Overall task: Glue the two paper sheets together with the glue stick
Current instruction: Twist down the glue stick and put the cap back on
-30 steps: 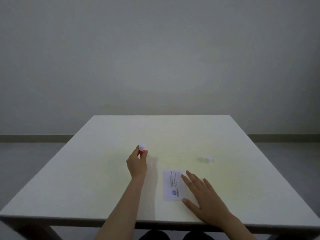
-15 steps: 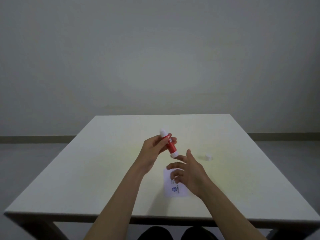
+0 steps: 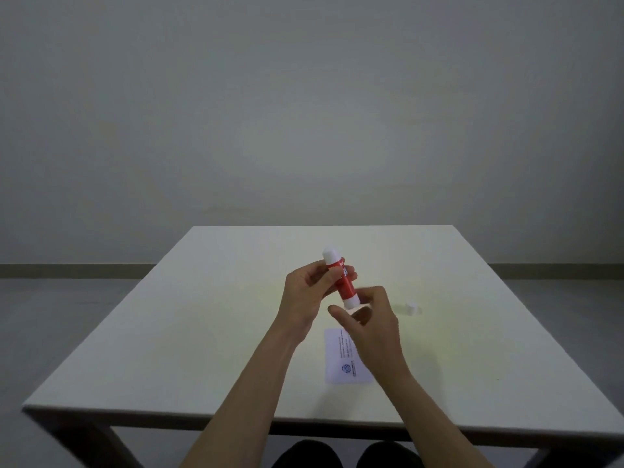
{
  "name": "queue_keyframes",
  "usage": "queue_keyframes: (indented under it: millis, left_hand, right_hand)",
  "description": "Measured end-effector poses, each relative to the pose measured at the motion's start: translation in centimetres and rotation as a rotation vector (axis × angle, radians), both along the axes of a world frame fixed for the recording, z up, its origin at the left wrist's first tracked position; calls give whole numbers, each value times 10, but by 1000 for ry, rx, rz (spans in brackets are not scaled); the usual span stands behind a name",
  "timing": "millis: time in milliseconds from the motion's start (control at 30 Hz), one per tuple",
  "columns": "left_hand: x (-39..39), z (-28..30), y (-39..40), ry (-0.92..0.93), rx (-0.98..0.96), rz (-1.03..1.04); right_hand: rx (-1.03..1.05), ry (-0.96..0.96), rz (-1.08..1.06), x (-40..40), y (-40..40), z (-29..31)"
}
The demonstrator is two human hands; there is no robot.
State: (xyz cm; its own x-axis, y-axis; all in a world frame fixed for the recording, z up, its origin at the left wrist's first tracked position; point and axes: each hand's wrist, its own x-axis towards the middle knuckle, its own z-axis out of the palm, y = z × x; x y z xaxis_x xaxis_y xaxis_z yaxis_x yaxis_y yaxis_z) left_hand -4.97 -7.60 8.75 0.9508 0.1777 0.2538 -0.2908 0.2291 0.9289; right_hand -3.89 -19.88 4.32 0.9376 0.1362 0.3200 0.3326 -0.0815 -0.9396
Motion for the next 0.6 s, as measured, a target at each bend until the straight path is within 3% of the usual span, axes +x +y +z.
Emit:
queue_keyframes:
  millis: [100,167,233,367,433,467,500,600]
  left_hand:
    - [-1,0,5,2,13,-6]
    - [-2,0,5,1,2,-5]
    - [-2,1,4,-6,-39,10]
    - [-2,1,-4,-11,-71,35]
    - [-2,1,-9,-12,-46,54]
    - [-2,1,-10,-13,-42,64]
    - [-3,0,-10,-10,-45,73]
    - [-4,-3,-6,5,-40,76]
  right_hand:
    - [498,684,530,1,-7,17]
    - [569,737,564,4,-11,17]
    - [591,615,486,1,-7,19]
    - [198,-127,-102,-13,9,2]
    - [63,-290,-272,-15,12,-8]
    - [49,-274,-265,-15,12,-10]
    - [76,-164,-228,-17,10,-5]
    - [538,548,283,-12,4,9]
